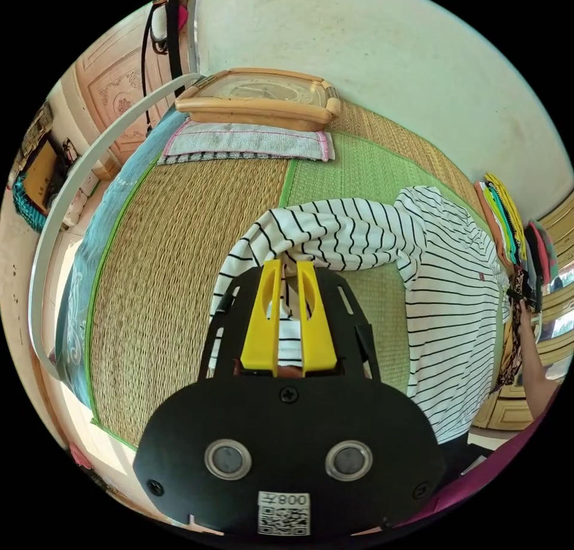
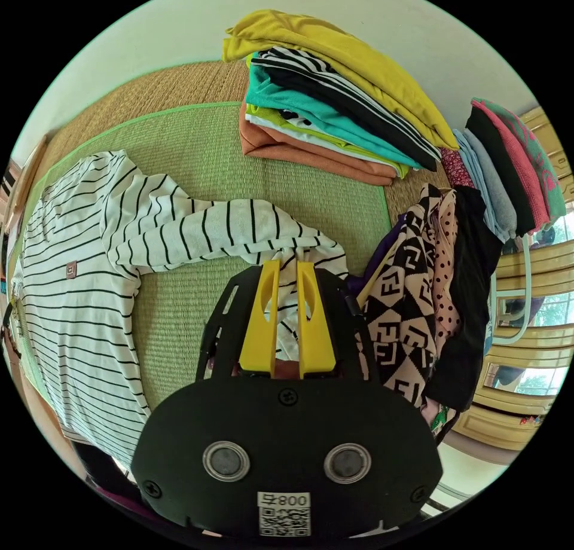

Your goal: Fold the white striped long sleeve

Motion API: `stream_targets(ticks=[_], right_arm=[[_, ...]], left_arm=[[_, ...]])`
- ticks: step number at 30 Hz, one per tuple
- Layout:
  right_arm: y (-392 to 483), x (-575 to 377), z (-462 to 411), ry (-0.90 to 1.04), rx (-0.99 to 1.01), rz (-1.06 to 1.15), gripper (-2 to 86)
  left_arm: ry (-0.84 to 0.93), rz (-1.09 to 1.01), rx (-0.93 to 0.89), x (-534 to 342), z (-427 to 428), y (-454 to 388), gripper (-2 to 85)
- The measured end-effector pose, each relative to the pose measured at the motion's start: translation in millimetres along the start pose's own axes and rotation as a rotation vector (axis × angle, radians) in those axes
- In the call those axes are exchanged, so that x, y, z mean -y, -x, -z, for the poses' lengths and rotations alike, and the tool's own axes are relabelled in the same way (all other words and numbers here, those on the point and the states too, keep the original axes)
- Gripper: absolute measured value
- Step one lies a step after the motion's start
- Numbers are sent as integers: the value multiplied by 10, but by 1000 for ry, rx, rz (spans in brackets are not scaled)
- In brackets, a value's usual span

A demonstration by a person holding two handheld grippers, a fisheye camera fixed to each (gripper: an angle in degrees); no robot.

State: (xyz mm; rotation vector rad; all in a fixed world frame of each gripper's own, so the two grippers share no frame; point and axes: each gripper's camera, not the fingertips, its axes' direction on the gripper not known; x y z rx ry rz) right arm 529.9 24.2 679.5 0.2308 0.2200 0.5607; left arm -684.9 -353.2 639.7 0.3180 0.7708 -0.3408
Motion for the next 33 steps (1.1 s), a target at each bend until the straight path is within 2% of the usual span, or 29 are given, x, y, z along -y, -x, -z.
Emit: stream_targets(ticks=[3,9,14,18,20,21,27,33], right_arm=[[-172,-182,88,-26,111,-38,76],[-93,-434,317,-131,422,-18,76],[510,-96,405,-183,470,90,68],[947,340,241,-167,452,127,64],[1041,471,122,-148,461,126,62],[1091,534,41,-133,465,128,60],[1225,688,-328,-86,345,143,27],[811,638,-495,-89,467,16,7]], left_arm=[[-38,3,-101,-53,71,16,55],[-75,-144,-258,184,-14,-381,56],[-50,-255,-362,698,-400,-963,44],[32,-329,-291,989,-737,-1338,27],[74,-352,-76,1081,-951,-1488,12],[76,-361,-40,1096,-991,-1508,11],[28,-324,-76,1254,-1167,-1512,3],[13,-303,-75,1251,-1289,-1525,2]])
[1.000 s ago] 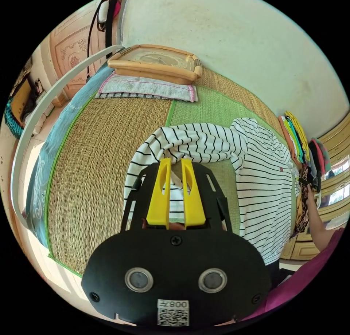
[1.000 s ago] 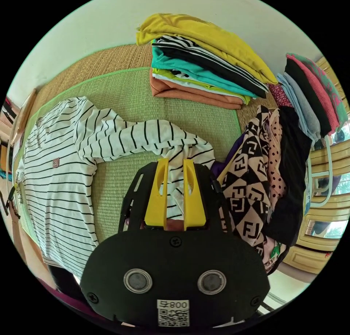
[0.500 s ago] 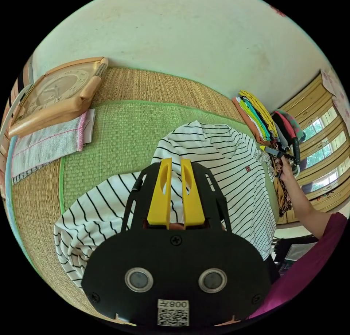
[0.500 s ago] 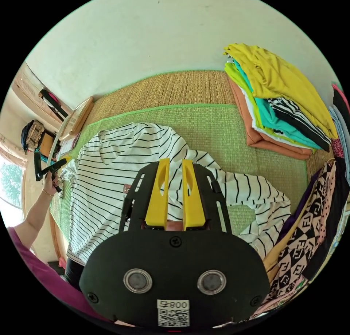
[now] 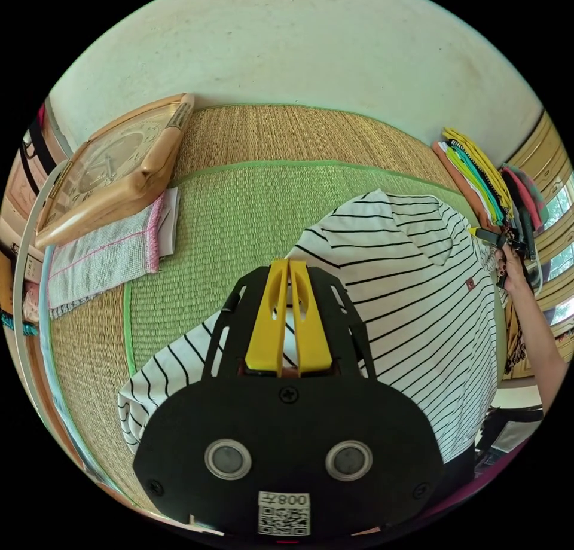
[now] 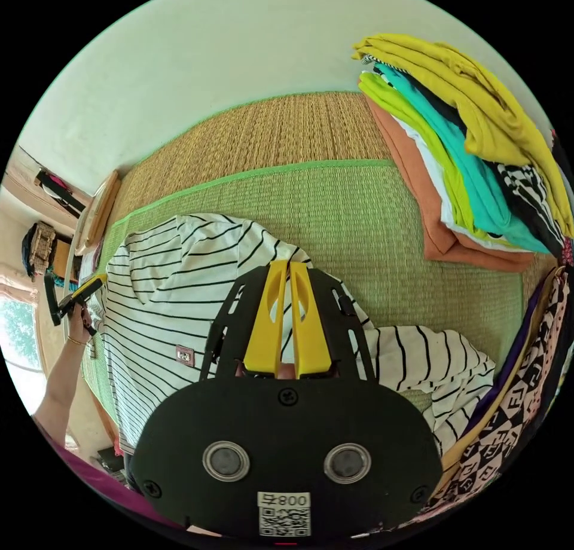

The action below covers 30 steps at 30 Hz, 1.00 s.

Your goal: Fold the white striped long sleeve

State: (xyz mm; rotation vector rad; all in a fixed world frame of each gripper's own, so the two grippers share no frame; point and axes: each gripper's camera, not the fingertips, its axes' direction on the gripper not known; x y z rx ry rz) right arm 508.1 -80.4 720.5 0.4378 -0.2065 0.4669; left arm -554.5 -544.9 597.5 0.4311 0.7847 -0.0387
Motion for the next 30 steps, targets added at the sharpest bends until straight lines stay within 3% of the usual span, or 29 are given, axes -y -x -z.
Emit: stream_targets(ticks=[7,11,14,21,25,30], right_arm=[[53,-286,222,-106,33,-22,28],[162,-474,276,-161,113,-41,53],[590,-513,183,-133,146,74,61],[1747,-209,-425,-11,-6,337,93],[2000,-152,-725,4,-192,390,88],[2009,-182,-752,-35,-222,380,39]], left_arm=[[-144,-51,-112,7,38,-238,5],[-127,-145,-319,198,-179,-596,16],[-86,-248,-439,340,-426,-993,28],[10,-366,-448,570,-976,-1666,39],[49,-381,-436,609,-1183,-1790,35],[52,-381,-446,617,-1325,-1826,22]])
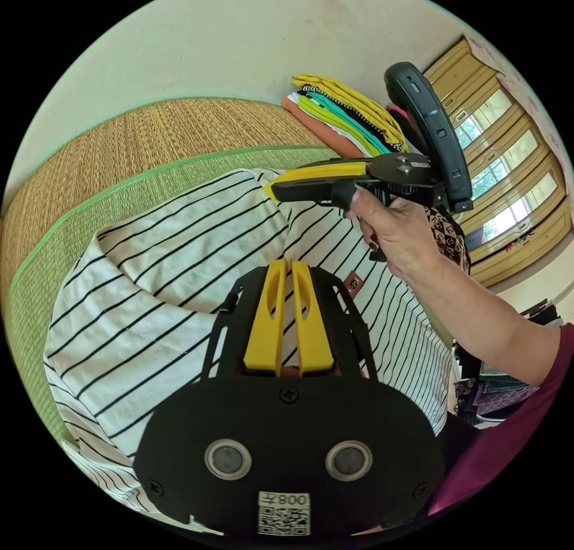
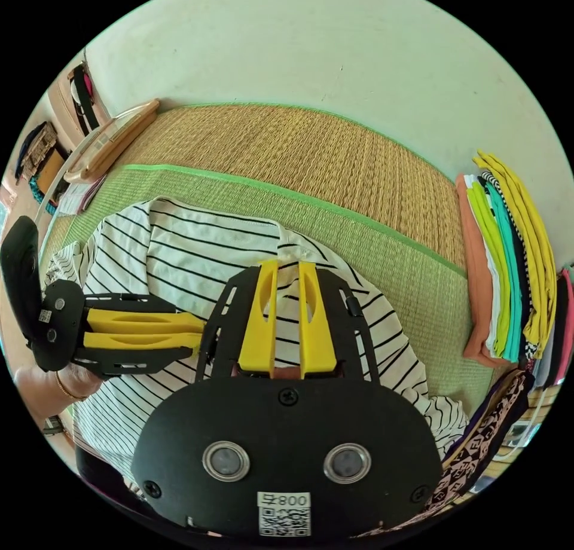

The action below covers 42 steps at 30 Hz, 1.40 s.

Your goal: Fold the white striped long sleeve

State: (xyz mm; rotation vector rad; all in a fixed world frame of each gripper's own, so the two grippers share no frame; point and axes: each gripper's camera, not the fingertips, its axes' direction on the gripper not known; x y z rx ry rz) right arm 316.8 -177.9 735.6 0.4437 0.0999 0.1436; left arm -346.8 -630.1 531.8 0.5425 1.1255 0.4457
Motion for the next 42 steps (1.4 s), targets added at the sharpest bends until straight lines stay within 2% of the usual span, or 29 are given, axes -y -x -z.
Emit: stream_targets(ticks=[7,9,15,21,27,29,33,37,42], right_arm=[[-486,-43,285,-84,230,-127,17],[-682,-7,250,-79,329,-179,23],[-969,-13,27,-29,444,-244,54],[-1051,-158,332,-113,404,-206,18],[-1073,32,70,-14,364,-198,3],[-1126,38,46,-22,360,-222,0],[-1259,64,114,-26,410,-244,-1],[-1298,96,288,-70,382,-240,0],[-1433,222,247,-33,417,-281,1]], left_arm=[[-47,-25,9,19,-118,-14,18],[-35,-21,1,34,-185,5,20],[-51,-10,-4,22,-292,37,28],[-161,29,43,-133,-120,142,25],[-237,277,170,-305,9,665,7],[-200,364,203,-288,-80,863,4],[-180,371,179,-246,-206,931,2],[-212,313,231,-202,-277,820,2],[-170,344,212,-187,-460,893,3]])
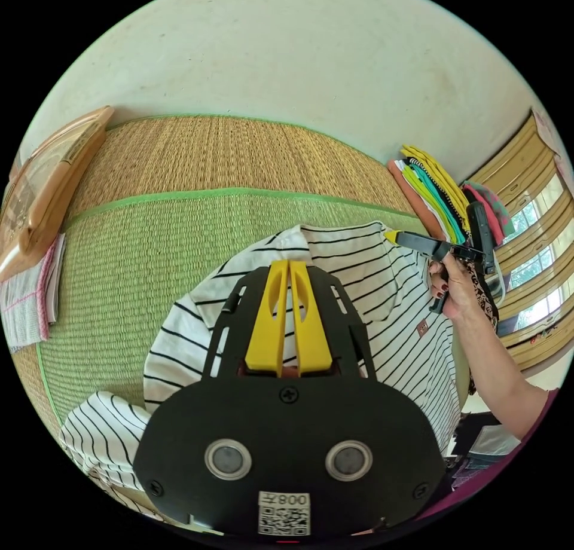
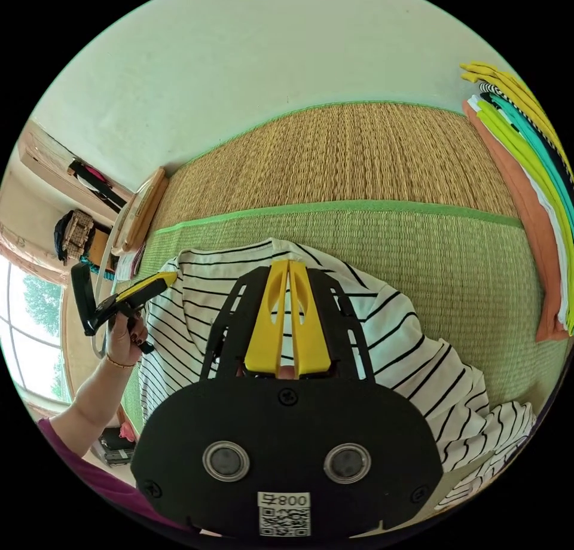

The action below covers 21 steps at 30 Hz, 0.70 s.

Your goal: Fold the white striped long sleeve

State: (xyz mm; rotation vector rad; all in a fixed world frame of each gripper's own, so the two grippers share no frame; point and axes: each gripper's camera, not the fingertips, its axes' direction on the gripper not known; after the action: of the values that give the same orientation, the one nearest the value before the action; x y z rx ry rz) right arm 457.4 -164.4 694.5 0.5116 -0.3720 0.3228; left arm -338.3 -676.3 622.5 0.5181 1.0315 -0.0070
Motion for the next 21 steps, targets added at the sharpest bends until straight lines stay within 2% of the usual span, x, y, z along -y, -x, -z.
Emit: stream_targets(ticks=[5,8,13,17,21], right_arm=[[38,-188,399,-68,51,32,7],[58,-586,739,-118,64,41,16],[-195,-1432,1338,-195,24,-65,44],[-488,-2081,1876,-229,-96,-192,57],[-692,-2411,2489,-240,-348,-258,64]], left_arm=[[-26,-64,-97,-243,35,-131,5],[2,-90,-159,-425,-31,-222,10],[89,-146,-247,-640,-220,-480,23],[178,-253,-300,-761,-414,-878,31],[230,-361,-316,-846,-571,-1279,35]])
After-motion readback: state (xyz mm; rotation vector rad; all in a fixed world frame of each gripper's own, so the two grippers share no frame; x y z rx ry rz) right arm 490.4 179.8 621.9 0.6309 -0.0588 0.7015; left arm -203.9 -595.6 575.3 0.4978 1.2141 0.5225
